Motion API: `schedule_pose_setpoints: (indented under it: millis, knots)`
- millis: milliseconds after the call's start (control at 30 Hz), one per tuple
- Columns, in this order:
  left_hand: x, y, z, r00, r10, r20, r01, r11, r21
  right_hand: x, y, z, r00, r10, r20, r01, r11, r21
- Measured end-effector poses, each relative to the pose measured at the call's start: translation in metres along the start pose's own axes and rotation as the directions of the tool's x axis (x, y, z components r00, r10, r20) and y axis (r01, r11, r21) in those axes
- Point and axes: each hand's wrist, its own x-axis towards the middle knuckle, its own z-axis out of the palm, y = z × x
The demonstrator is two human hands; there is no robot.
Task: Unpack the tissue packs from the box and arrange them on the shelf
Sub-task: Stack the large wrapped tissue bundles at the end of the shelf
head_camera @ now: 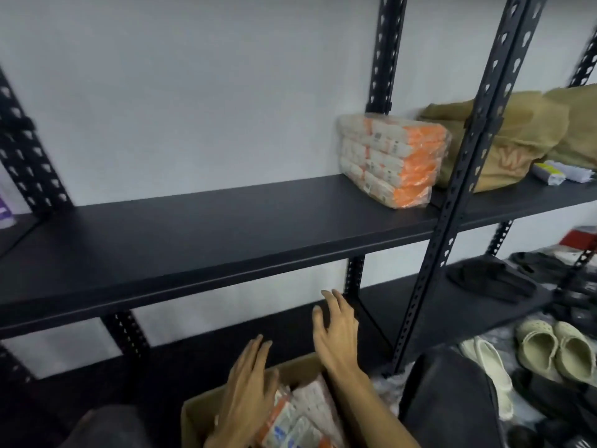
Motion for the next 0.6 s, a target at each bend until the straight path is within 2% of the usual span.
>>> schedule_pose_setpoints:
  millis: [100, 167, 233, 300, 400, 467, 600]
  knots:
    - [-0.031, -0.018, 0.02, 0.977, -0.171, 0.13, 0.189, 0.971, -0.149, -0.046, 0.032, 0.031, 0.982, 0.063, 0.18, -0.059, 0.998, -0.029]
    - [-0.038, -0.021, 0.025, 0.957, -0.243, 0.158, 0.273, 0.939, -0.207, -0.073, 0.059, 0.049, 0.935, 0.144, 0.324, -0.127, 0.989, -0.075]
    - [-0.036, -0.027, 0.03, 0.947, -0.265, 0.183, 0.3, 0.933, -0.198, -0.089, 0.085, 0.062, 0.842, 0.275, 0.465, -0.228, 0.961, -0.156]
    - [-0.036, -0.035, 0.037, 0.934, -0.278, 0.222, 0.31, 0.943, -0.12, -0.096, 0.102, 0.069, 0.743, 0.381, 0.55, -0.301, 0.924, -0.234]
    - [-0.042, -0.05, 0.053, 0.886, -0.343, 0.312, 0.37, 0.929, -0.028, -0.103, 0.115, 0.078, 0.591, 0.449, 0.67, -0.358, 0.89, -0.281]
    - [-0.043, -0.065, 0.066, 0.84, -0.404, 0.361, 0.444, 0.895, -0.032, -0.109, 0.119, 0.085, 0.497, 0.462, 0.735, -0.304, 0.886, -0.351]
    - [-0.047, -0.077, 0.078, 0.807, -0.431, 0.404, 0.525, 0.837, -0.154, -0.11, 0.131, 0.095, 0.457, 0.459, 0.762, -0.137, 0.883, -0.45]
